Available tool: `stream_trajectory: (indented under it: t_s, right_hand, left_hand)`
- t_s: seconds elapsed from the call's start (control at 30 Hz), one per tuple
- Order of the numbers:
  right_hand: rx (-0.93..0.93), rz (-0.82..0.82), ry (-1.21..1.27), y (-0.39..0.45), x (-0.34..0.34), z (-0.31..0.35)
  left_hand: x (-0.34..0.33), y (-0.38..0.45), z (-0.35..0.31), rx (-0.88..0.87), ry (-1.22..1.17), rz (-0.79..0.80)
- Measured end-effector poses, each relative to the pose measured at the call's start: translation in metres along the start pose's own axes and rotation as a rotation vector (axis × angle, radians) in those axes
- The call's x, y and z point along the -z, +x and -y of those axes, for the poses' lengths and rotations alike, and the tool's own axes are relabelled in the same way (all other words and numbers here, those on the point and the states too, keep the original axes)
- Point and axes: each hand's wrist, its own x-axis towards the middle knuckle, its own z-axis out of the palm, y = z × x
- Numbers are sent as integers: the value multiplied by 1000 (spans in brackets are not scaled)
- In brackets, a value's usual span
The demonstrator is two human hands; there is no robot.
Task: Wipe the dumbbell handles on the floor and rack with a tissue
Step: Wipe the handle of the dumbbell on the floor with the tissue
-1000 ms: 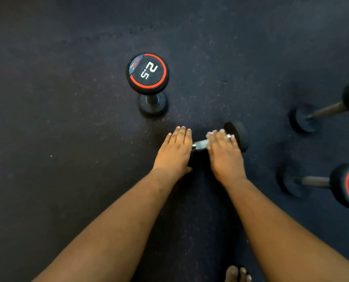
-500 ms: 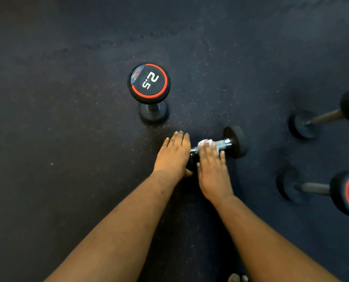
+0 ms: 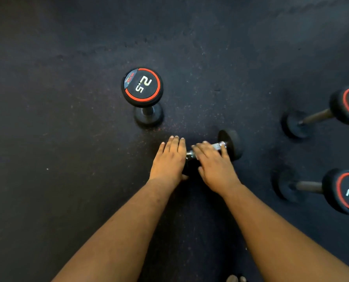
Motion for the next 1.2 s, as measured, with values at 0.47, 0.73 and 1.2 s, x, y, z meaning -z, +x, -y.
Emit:
stream_trajectory:
  t_s: [0.47,0.73,1.2]
  right_hand:
    - [-567,-250,730,-14,-18,41]
    - [-922,-406,1654,9,-12,87]
    - [-1257,-161,2035,24,29,93]
  left_hand:
    - [3,4,2,10,-43,14]
    - [-2,4,3,11,-41,-54]
    - [5,4,2,23,-45,-2]
